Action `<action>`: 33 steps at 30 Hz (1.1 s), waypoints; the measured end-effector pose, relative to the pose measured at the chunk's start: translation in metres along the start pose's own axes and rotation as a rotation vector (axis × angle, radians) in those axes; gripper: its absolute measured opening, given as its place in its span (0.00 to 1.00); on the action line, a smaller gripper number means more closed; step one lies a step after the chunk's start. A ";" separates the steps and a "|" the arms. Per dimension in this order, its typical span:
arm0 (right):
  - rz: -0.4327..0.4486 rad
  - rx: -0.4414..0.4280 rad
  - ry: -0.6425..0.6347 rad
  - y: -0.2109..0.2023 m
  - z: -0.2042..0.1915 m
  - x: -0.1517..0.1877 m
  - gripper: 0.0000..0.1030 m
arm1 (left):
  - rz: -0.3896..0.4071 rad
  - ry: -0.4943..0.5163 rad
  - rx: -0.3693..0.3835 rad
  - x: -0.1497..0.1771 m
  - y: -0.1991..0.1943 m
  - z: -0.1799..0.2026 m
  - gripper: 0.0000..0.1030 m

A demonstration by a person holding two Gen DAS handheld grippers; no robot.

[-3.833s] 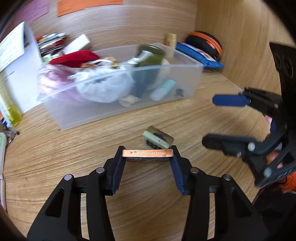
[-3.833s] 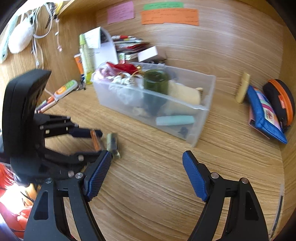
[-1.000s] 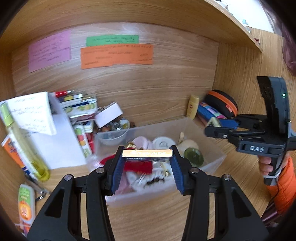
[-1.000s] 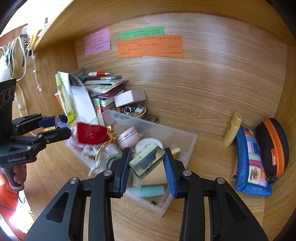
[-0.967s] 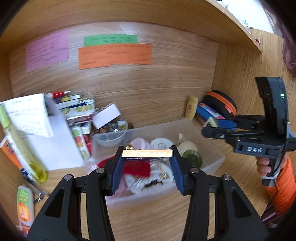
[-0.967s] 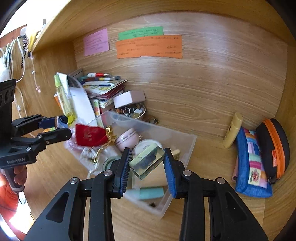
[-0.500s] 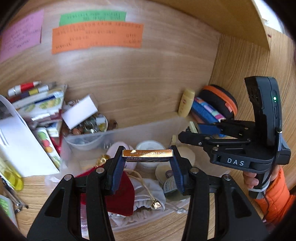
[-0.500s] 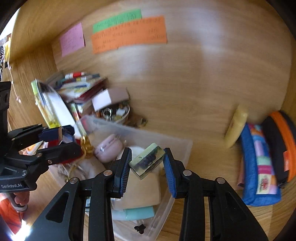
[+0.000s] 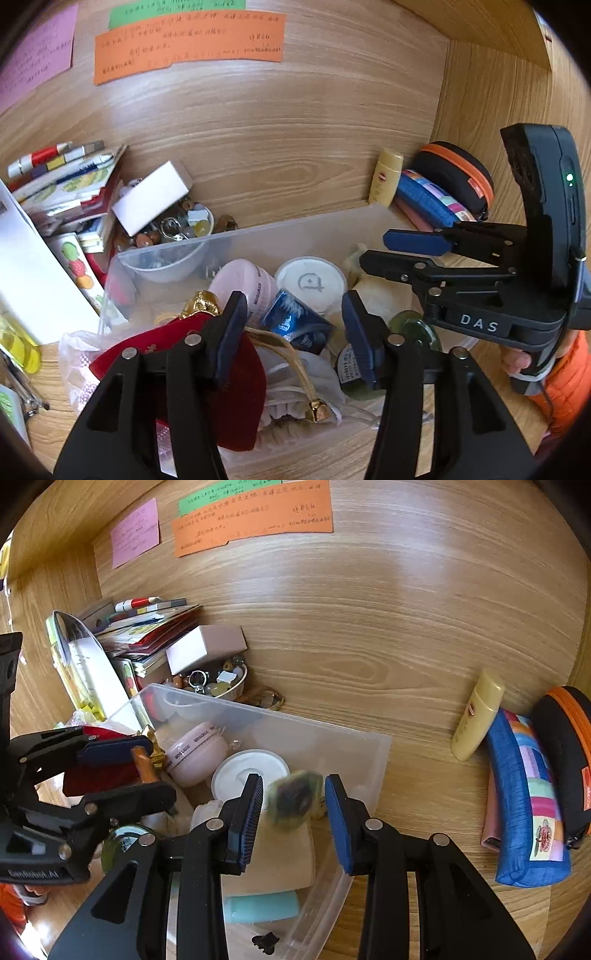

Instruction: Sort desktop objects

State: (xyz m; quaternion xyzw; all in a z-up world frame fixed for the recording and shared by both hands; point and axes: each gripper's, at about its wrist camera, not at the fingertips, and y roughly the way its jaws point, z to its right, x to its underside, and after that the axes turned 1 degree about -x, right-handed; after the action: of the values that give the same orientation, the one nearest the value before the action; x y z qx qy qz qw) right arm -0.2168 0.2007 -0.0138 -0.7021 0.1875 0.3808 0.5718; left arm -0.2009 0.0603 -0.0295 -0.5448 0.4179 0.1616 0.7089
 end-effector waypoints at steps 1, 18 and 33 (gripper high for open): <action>0.001 -0.002 -0.001 0.000 0.000 0.000 0.32 | 0.001 -0.002 0.001 0.000 0.000 -0.001 0.53; 0.054 -0.032 0.031 -0.018 0.000 -0.005 0.60 | 0.096 -0.022 -0.069 0.000 -0.024 -0.011 0.91; 0.105 0.066 0.034 -0.077 -0.014 -0.009 0.90 | 0.145 -0.113 -0.114 -0.008 -0.075 -0.035 0.99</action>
State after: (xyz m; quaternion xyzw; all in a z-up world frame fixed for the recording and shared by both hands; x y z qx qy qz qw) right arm -0.1639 0.2068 0.0444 -0.6784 0.2460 0.3919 0.5706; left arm -0.1687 0.0033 0.0222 -0.5425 0.4057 0.2665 0.6856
